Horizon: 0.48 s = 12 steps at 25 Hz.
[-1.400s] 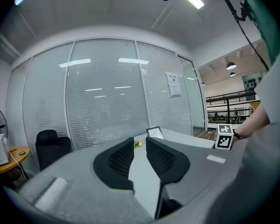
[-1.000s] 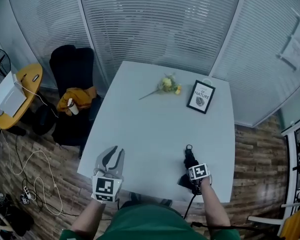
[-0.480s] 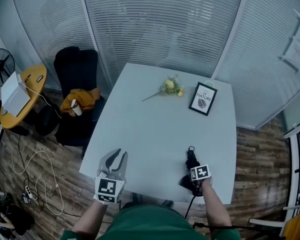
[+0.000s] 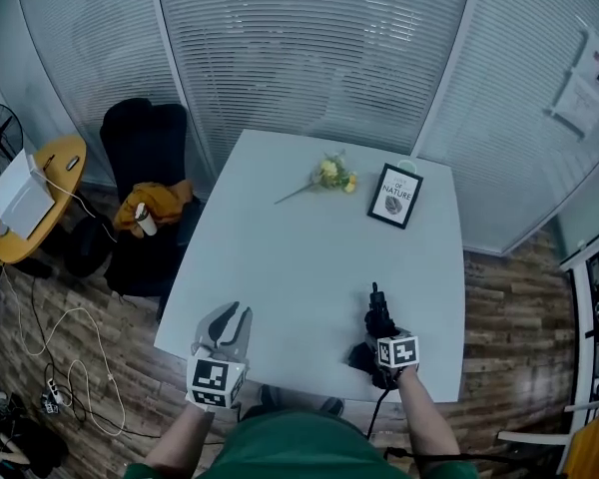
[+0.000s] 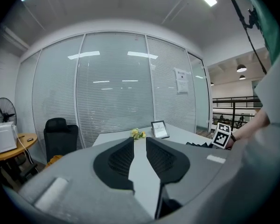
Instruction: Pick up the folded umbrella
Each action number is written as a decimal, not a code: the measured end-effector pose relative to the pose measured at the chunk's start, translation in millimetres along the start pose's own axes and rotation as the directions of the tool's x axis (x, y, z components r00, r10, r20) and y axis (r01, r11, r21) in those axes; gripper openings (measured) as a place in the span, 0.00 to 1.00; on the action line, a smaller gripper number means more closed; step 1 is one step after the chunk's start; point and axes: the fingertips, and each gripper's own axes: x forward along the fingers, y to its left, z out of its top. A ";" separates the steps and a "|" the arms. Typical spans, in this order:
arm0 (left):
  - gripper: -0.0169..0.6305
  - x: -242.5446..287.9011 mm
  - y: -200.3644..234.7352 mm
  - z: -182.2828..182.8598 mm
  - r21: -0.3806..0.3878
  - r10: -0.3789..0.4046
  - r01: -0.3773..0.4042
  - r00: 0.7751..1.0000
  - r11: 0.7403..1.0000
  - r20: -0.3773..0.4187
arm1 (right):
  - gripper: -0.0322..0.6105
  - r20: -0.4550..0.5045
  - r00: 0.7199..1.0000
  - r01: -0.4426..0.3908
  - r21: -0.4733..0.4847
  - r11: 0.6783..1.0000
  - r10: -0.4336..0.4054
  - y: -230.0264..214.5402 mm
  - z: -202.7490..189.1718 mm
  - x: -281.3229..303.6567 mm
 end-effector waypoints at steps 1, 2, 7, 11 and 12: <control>0.16 -0.9 -1.4 0.2 -0.011 -0.004 0.004 1.000 1.000 0.003 | 0.49 0.027 1.000 0.000 0.006 1.000 0.000 2.2 5.1 -4.4; 0.16 -1.7 -2.9 0.8 -0.021 -0.008 0.008 1.000 1.000 0.006 | 0.49 0.054 0.999 -0.002 0.009 1.000 0.002 4.9 10.8 -9.5; 0.16 1.5 -10.4 3.4 -0.050 -0.036 0.037 0.999 0.998 0.018 | 0.49 0.195 0.980 -0.036 0.015 0.999 0.033 22.0 41.6 -39.1; 0.16 7.2 -17.6 1.6 -0.066 -0.061 0.062 0.998 0.996 0.018 | 0.49 0.263 0.963 -0.065 0.004 0.998 0.061 36.9 59.2 -59.5; 0.16 8.5 -20.1 1.6 -0.068 -0.068 0.069 0.997 0.995 0.019 | 0.49 0.278 0.958 -0.069 -0.002 0.998 0.067 40.1 63.3 -64.8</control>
